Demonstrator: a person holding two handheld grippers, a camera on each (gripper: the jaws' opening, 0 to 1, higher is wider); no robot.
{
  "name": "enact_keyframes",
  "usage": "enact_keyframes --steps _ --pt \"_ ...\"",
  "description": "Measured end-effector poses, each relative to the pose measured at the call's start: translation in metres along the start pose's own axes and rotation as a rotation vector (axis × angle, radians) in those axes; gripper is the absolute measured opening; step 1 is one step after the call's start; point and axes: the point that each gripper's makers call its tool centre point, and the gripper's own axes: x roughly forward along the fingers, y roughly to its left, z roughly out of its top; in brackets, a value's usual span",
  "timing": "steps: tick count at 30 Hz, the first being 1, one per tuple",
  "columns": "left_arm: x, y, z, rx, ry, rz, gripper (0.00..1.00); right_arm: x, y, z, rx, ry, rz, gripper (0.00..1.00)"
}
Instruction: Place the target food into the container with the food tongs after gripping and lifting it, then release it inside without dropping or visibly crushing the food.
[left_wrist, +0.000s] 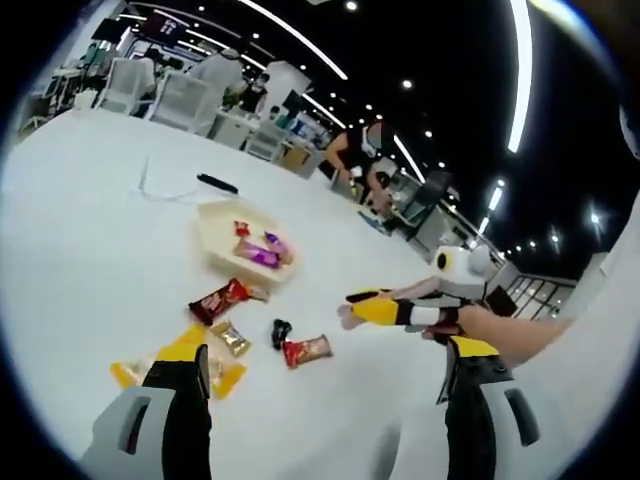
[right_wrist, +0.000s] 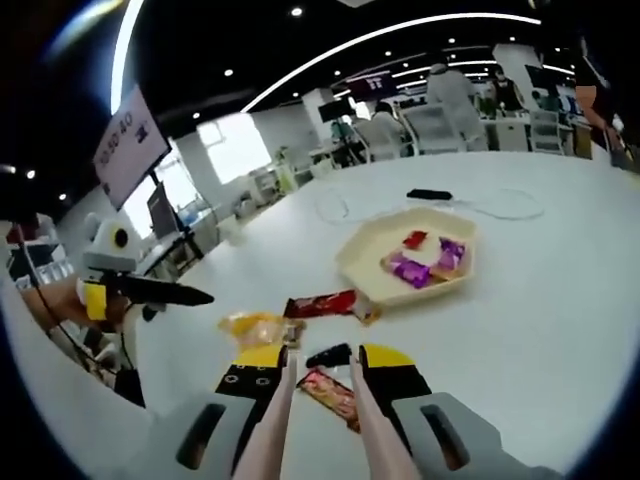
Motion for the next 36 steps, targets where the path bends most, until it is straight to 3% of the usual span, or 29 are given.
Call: enact_keyframes --steps 5,9,17,20,22,24,36 --pt "-0.003 0.001 0.000 0.003 0.003 -0.001 0.98 0.004 0.010 -0.010 -0.087 0.053 0.041 0.28" --pt "-0.003 0.003 0.000 -0.004 0.004 0.002 0.98 0.008 0.011 -0.012 -0.095 0.056 0.051 0.28" --pt "0.002 0.005 0.001 -0.014 0.008 -0.002 0.98 0.015 0.003 -0.020 -0.203 0.115 0.041 0.28" --pt "0.004 0.008 0.000 -0.018 0.014 -0.001 0.98 0.019 0.003 -0.022 -0.219 0.126 0.058 0.28" --pt "0.004 0.009 0.000 -0.022 0.015 -0.001 0.98 0.023 0.008 -0.029 -0.184 0.148 0.098 0.28" --pt "0.005 0.010 0.000 -0.027 0.024 0.003 0.98 0.027 0.006 -0.036 -0.221 0.176 0.093 0.28" --pt "0.009 -0.005 0.006 0.001 0.035 -0.024 0.98 0.039 0.005 -0.046 -0.324 0.220 0.105 0.28"
